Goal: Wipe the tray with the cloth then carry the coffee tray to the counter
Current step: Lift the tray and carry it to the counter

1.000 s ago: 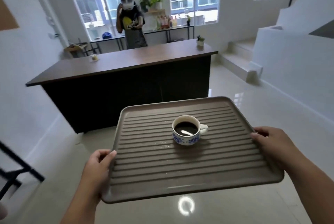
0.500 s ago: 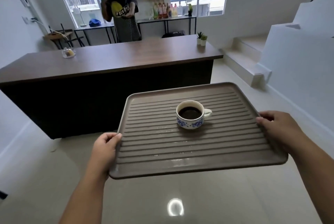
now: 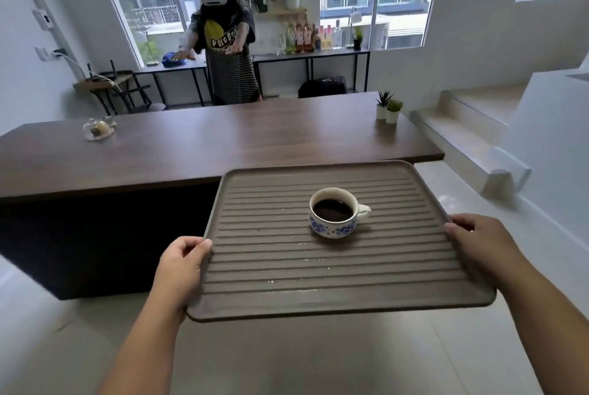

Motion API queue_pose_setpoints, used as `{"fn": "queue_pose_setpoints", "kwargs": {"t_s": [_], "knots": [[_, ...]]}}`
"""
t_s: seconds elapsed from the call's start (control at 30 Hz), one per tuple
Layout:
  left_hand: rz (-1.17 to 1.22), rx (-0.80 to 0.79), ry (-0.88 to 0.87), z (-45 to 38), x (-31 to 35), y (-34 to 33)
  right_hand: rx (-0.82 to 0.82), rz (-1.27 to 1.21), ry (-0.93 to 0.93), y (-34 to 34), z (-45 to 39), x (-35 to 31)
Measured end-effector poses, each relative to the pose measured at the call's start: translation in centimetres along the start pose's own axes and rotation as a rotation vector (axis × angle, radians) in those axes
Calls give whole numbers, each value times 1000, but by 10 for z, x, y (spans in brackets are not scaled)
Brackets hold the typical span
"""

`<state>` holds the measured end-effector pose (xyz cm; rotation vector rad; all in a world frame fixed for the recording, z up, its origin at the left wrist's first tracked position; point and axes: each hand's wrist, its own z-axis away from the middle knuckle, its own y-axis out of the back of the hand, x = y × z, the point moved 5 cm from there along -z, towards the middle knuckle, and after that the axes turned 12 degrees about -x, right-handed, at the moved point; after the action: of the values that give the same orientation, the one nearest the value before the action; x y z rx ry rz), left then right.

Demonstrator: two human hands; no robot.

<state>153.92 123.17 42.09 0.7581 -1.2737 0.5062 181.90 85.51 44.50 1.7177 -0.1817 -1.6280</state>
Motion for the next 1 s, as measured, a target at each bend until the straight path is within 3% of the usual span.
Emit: {"fn": "queue_pose_setpoints", "kwargs": {"t_s": [0.37, 0.63, 1.0], "knots": [[-143, 95, -23, -224, 33, -54, -5, 23, 44, -13, -243, -39], [-574, 208, 61, -344, 49, -98, -107, -10, 47, -29, -400, -43], [-867, 314, 72, -469, 52, -144, -203, 12, -19, -59, -538, -47]]}}
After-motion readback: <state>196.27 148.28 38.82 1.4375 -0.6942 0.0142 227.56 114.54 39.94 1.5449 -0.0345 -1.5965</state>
